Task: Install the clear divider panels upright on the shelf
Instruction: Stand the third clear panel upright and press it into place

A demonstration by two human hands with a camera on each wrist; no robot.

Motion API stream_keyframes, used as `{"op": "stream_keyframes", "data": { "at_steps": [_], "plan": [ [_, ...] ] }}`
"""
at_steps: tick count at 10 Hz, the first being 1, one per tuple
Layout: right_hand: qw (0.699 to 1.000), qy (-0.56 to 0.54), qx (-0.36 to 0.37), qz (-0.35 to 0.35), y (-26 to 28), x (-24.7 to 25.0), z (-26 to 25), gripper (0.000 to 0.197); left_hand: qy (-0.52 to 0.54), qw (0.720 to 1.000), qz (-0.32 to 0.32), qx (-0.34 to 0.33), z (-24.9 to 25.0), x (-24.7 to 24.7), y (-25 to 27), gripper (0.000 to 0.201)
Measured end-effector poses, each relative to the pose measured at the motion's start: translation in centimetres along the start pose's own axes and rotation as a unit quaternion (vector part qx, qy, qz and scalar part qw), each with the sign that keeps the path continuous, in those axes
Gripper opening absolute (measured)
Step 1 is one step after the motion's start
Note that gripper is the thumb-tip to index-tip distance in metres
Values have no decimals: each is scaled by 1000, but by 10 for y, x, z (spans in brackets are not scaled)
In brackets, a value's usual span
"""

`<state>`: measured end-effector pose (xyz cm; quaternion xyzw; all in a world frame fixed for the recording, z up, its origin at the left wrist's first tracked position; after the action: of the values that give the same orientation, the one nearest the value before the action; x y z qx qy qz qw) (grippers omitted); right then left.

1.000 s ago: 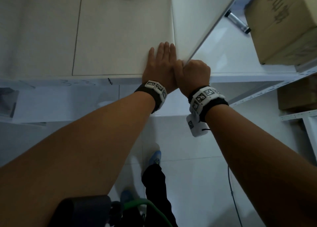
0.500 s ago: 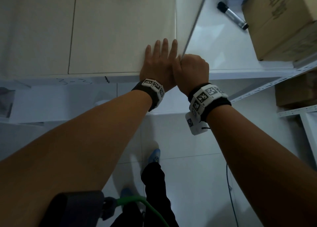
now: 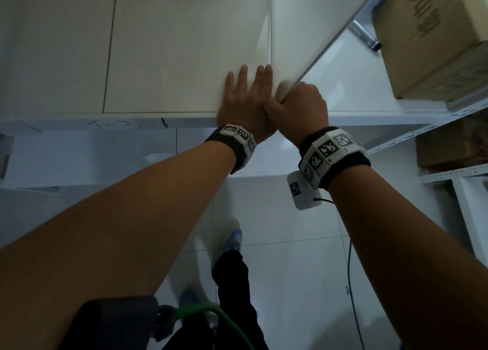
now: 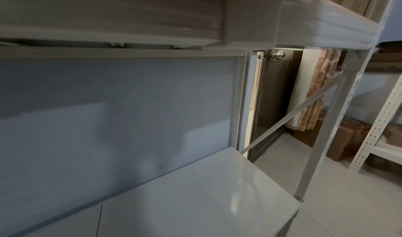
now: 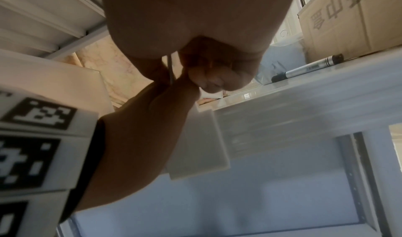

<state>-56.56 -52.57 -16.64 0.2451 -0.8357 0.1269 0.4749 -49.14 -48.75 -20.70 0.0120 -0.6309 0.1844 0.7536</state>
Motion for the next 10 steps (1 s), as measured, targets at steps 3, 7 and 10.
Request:
{"op": "stream_keyframes", "data": {
  "at_steps": [3, 7, 10],
  "plan": [
    [998, -38, -2, -54, -17, 2, -6, 24, 4, 1000, 2, 5, -2, 4, 2, 81],
    [995, -86, -21, -44, -13, 11, -2, 25, -21, 1000, -7, 4, -3, 0, 1, 86],
    [997, -78, 8, -17, -16, 8, -13, 30, -24, 999, -9, 30, -6, 3, 3, 92]
  ]
}}
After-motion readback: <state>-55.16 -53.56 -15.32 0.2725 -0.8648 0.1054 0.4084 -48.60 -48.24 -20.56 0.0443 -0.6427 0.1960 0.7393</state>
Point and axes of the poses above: each hand's wrist, its own y-axis away from the middle knuckle, its own x-axis out of the back of the hand, z = x × y, the point moved 10 cm from there along -y, towards the middle knuckle, and after that the axes turned 4 degrees about -z, right-handed, at the moved point
